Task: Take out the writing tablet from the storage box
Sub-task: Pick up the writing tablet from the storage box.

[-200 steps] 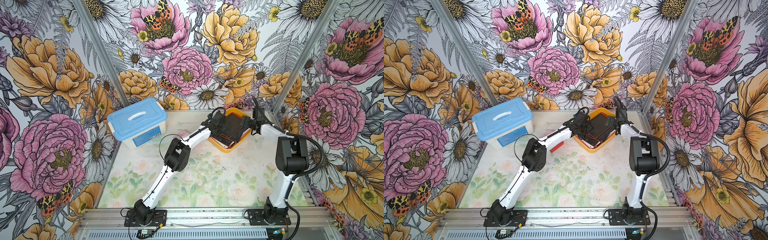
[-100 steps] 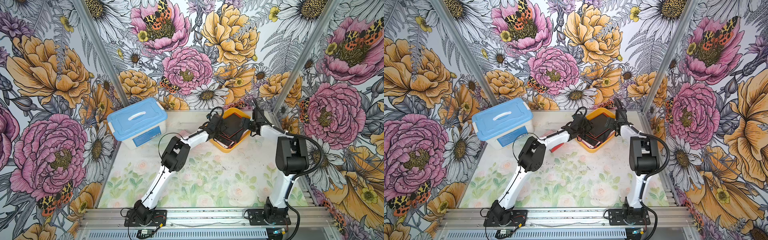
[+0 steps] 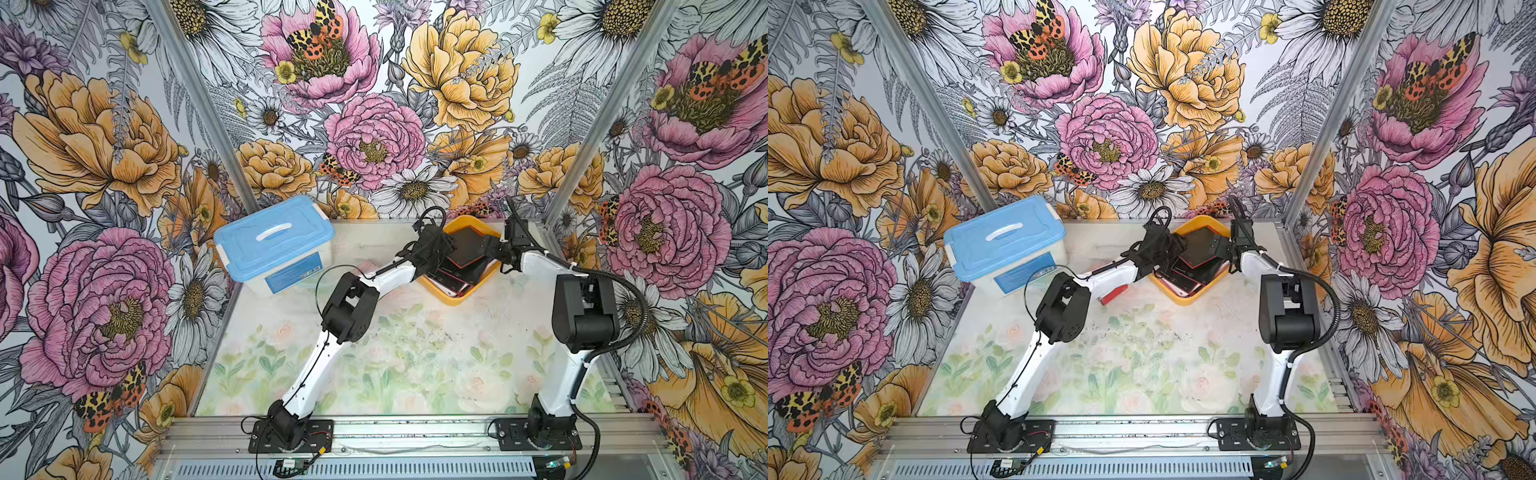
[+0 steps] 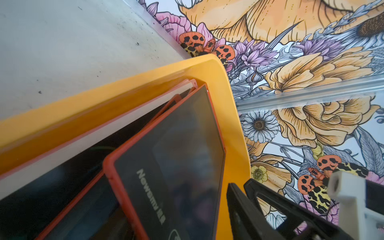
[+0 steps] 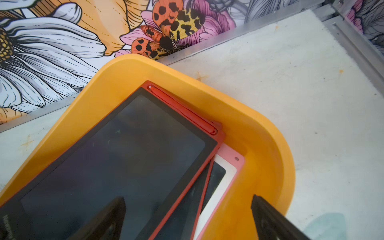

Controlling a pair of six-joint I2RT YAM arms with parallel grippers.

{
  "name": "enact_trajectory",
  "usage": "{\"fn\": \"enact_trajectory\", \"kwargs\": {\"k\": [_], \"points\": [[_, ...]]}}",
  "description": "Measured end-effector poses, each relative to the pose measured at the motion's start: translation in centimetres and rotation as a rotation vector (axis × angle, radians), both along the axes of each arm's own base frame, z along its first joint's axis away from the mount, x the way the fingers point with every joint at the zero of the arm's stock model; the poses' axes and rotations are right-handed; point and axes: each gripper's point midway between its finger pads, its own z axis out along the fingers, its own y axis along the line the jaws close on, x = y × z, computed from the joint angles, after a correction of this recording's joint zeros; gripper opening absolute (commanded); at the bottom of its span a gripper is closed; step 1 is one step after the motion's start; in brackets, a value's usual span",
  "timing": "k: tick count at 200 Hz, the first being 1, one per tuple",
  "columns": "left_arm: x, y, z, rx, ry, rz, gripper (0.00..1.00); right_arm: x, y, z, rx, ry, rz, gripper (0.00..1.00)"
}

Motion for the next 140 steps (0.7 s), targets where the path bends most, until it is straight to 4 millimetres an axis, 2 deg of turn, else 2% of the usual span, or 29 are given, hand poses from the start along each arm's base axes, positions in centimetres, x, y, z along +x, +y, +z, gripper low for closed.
{"fn": "enact_trajectory", "kwargs": {"k": [31,77,140], "points": [[-0.6,0.4,0.9,0.001,0.002,-0.002,0.55,-0.2,0.0,1.1,-0.001,-0.019,-0.001,0.98],[-0.9,0.5,3.7,-0.033,-0.026,-0.011,0.43,-0.7,-0.1,2.4,0.005,-0.043,-0.008,0.97],[-1.2,0.2,3.8,-0.054,-0.010,-0.022,0.24,-1.7,0.0,3.8,0.019,-0.065,-0.020,0.97]]}}
